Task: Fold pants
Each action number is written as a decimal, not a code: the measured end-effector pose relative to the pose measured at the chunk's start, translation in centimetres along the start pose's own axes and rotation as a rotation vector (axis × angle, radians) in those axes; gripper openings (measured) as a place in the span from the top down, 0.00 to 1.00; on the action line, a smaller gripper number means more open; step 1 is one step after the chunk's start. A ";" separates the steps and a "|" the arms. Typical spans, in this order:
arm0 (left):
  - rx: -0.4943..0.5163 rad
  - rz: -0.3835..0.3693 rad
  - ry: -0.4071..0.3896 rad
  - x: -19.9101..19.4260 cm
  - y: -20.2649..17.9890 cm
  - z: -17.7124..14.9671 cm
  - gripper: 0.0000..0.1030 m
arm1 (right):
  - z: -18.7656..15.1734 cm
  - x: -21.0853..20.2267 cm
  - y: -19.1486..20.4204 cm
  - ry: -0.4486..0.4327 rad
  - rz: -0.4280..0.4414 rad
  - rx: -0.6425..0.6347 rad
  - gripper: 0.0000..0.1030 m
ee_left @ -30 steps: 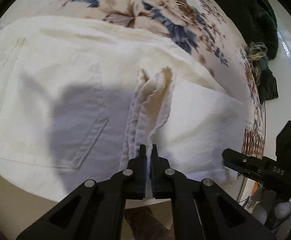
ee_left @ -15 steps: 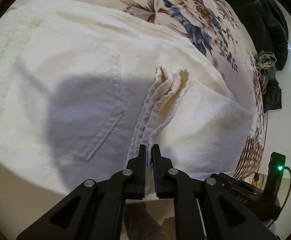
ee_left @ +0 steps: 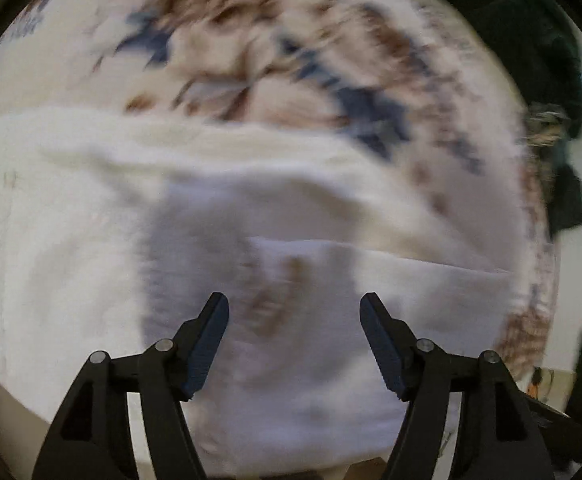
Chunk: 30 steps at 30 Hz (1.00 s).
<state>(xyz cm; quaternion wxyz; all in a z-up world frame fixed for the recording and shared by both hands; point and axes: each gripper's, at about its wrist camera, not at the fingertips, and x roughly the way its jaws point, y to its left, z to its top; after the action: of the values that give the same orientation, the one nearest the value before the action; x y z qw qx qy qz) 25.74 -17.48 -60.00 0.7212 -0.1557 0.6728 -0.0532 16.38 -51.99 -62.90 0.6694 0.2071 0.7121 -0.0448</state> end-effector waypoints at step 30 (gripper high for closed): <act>-0.817 -0.220 -0.310 -7.5 26.8 -9.1 0.12 | 0.0 4.7 9.1 0.079 -0.012 -0.103 0.43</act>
<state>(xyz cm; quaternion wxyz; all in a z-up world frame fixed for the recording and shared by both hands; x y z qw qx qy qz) 12.49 8.61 -61.21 0.6831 -0.5045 0.5019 0.1644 19.57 -42.56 -65.56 0.6503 0.1695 0.7405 -0.0040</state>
